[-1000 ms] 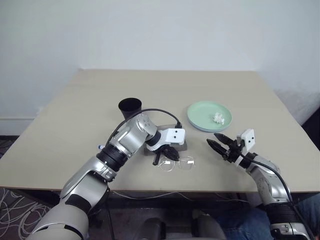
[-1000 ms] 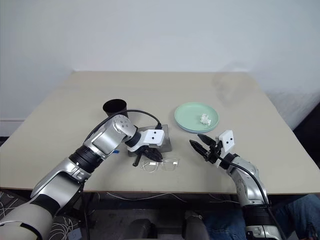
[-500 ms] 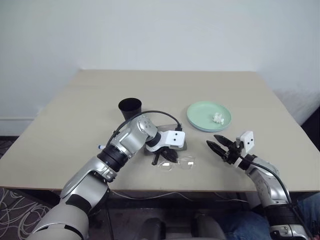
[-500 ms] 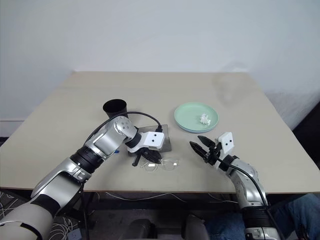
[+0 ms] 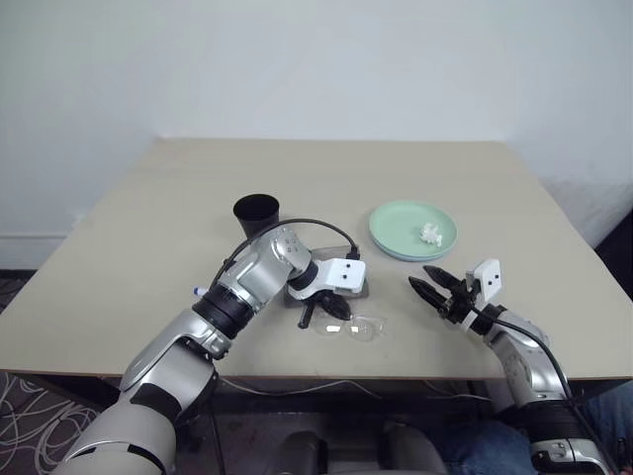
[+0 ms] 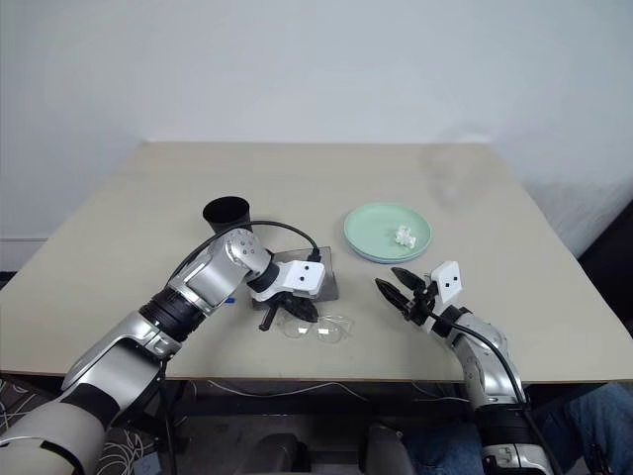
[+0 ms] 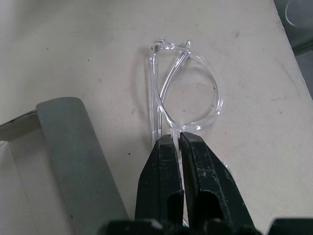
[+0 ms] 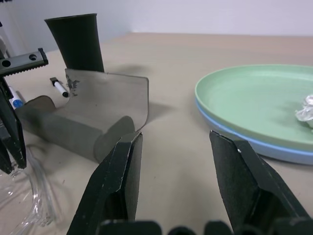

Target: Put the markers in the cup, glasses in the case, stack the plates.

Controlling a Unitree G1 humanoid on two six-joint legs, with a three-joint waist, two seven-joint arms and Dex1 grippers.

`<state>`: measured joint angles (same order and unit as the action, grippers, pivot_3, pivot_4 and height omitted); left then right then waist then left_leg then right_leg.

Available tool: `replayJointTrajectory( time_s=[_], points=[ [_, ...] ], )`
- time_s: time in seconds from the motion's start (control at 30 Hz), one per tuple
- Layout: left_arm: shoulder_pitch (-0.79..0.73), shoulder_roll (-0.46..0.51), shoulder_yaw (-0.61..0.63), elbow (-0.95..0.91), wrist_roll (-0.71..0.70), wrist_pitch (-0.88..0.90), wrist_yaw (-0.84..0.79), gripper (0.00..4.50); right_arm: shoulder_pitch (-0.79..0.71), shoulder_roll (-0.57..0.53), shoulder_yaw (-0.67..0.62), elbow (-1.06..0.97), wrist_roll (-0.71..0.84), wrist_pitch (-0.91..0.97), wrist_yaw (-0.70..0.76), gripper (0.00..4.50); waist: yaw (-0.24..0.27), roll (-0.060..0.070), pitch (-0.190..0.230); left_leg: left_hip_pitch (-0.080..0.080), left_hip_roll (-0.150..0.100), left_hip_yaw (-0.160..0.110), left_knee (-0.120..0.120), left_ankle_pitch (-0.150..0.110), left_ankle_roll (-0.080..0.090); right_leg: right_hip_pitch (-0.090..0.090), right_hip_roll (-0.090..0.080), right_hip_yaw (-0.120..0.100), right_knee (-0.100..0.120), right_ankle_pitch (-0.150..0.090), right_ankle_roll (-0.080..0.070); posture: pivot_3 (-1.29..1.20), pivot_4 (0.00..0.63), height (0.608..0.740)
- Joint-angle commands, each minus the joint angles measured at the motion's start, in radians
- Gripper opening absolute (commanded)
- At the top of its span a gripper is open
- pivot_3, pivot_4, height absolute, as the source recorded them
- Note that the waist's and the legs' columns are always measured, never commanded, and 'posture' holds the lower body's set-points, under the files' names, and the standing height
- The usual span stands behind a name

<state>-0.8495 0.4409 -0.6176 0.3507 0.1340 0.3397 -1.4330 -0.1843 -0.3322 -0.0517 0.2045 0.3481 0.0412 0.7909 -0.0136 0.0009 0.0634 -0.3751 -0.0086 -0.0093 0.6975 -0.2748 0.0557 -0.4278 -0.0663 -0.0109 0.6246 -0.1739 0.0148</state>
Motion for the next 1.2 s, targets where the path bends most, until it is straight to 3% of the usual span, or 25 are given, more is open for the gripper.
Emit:
replayJointTrajectory(
  time_s=[0.03, 0.3, 0.57, 0.73, 1.2],
  points=[
    [-0.057, -0.006, 0.077, -0.017, -0.057, 0.035, -0.017, 0.02, -0.02, 0.0, -0.008, -0.033, 0.001, -0.012, -0.006, 2.38, 0.0, 0.0, 0.0, 0.0, 0.0, 0.0, 0.0, 0.0, 0.0, 0.0, 0.0, 0.0, 0.0, 0.0, 0.0, 0.0, 0.0, 0.721],
    [-0.139, 0.006, 0.183, -0.009, -0.129, 0.071, -0.017, 0.02, -0.017, -0.012, -0.009, -0.062, 0.012, 0.011, -0.002, 2.38, 0.001, 0.0, 0.0, -0.001, 0.0, 0.0, 0.0, 0.0, 0.0, 0.0, -0.001, 0.001, -0.001, 0.0, 0.0, 0.0, 0.0, 0.721],
    [-0.261, 0.035, 0.172, 0.323, 0.033, -0.184, 0.21, 0.02, -0.012, -0.015, -0.007, -0.074, 0.016, 0.022, 0.008, 2.38, 0.0, 0.0, 0.0, 0.0, -0.002, 0.0, 0.001, 0.0, 0.0, 0.0, 0.001, 0.001, 0.0, 0.0, 0.0, 0.0, 0.0, 0.721],
    [-0.265, 0.024, 0.167, 0.443, 0.08, -0.284, 0.244, 0.02, -0.016, -0.003, 0.002, -0.07, 0.01, 0.02, 0.005, 2.38, 0.001, -0.001, 0.0, -0.001, -0.002, 0.0, 0.0, 0.0, 0.0, 0.0, 0.001, 0.001, -0.001, 0.001, 0.002, 0.0, 0.0, 0.721],
    [-0.205, -0.03, 0.166, 0.414, 0.103, -0.273, 0.191, 0.02, 0.002, 0.01, 0.011, -0.078, 0.01, 0.017, -0.008, 2.38, 0.006, -0.001, 0.0, -0.002, -0.002, 0.0, 0.001, 0.0, 0.0, 0.0, 0.0, 0.001, -0.001, 0.001, 0.002, 0.0, 0.0, 0.721]
  ],
)
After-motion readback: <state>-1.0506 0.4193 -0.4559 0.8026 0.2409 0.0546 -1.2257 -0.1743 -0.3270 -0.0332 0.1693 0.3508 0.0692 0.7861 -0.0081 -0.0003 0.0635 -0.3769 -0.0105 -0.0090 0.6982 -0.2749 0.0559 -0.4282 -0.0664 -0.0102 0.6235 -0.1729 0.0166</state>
